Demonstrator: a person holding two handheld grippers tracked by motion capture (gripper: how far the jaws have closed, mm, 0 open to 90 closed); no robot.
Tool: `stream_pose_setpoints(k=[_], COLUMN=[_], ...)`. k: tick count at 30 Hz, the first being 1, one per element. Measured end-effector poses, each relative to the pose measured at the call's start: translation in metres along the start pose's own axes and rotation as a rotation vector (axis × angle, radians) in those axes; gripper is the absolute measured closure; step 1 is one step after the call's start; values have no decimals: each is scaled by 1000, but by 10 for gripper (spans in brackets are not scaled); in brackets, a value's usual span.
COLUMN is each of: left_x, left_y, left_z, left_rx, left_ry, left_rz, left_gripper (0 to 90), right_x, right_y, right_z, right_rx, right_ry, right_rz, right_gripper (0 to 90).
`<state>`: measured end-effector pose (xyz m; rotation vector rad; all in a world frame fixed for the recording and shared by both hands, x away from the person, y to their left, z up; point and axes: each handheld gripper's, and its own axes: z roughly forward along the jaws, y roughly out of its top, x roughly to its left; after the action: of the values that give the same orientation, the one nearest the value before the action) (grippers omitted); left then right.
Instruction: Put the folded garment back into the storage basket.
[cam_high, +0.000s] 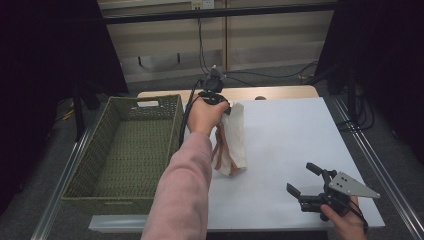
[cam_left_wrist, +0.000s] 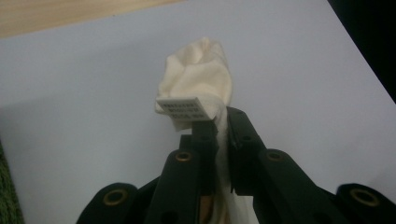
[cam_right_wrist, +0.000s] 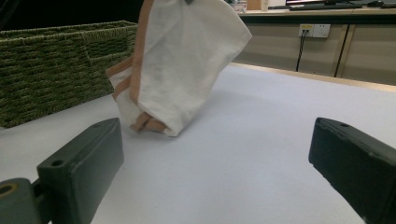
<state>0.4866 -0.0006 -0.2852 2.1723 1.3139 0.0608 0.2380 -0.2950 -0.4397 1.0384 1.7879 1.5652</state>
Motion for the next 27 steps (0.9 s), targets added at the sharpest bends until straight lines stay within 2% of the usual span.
stream_pose_setpoints(k=[2, 5, 8, 9, 12, 13, 14, 15, 16, 17, 18, 19, 20, 21, 22, 23, 24, 25, 26, 27], left_x=[-2, -2, -4, -1, -2, -1, -1, -4, -2, -4, -3, -5, -5, -6, -5, -6, -5, -6, -6, -8], left_y=[1, 4, 6, 7, 8, 10, 10, 10, 12, 12, 13, 14, 15, 15, 16, 17, 17, 17, 18, 19], left_z=[-5, -14, -22, -25, -35, -39, -42, -45, -49, -51, -54, -58, -61, -64, -67, -69, -72, -74, -77, -80], left_rx=[14, 25, 23, 29, 25, 31, 19, 16, 27, 21, 26, 15, 16, 19, 21, 18, 20, 5, 10, 9], left_ry=[5, 2, -4, -2, 5, 4, 7, 14, 4, 9, 8, 11, 11, 11, 5, 6, 2, 6, 8, 13], left_rz=[-26, -12, -37, -9, -38, -12, -15, -42, -2, -18, 11, -4, 8, -5, 4, -6, 6, -14, 3, -19], left_gripper=[836, 836, 836, 836, 836, 836, 836, 836, 836, 836, 836, 836, 835, 835, 836, 836, 836, 836, 836, 836], right_x=[0, 0, 1, 1, 1, 1, 1, 2, 2, 2, 1, 2, 2, 2, 2, 2, 2, 1, 1, 1], right_y=[0, 0, 0, 0, 0, 0, 1, 1, 1, 1, 1, 1, 1, 1, 1, 1, 1, 1, 1, 1], right_z=[0, 0, 0, 0, 0, 0, 0, 0, 0, 0, 0, 0, 0, 1, 0, 1, 0, 0, 1, 1], right_rx=[-1, 0, 3, 4, 1, 2, 0, 2, 1, 2, 0, -2, -4, -5, 0, -4, 0, -5, -6, -9], right_ry=[1, 2, -2, -2, -4, -1, 1, -5, -2, -5, -7, -3, -2, 5, 0, 5, 7, 4, 4, 8], right_rz=[6, 2, 7, 7, 5, 3, 6, 12, 13, 15, 7, 8, 7, 5, -1, -13, 0, -13, -15, -15], right_gripper=[26, 26, 26, 26, 26, 26, 26, 26, 26, 26, 26, 26, 26, 26, 26, 26, 26, 26, 26, 26])
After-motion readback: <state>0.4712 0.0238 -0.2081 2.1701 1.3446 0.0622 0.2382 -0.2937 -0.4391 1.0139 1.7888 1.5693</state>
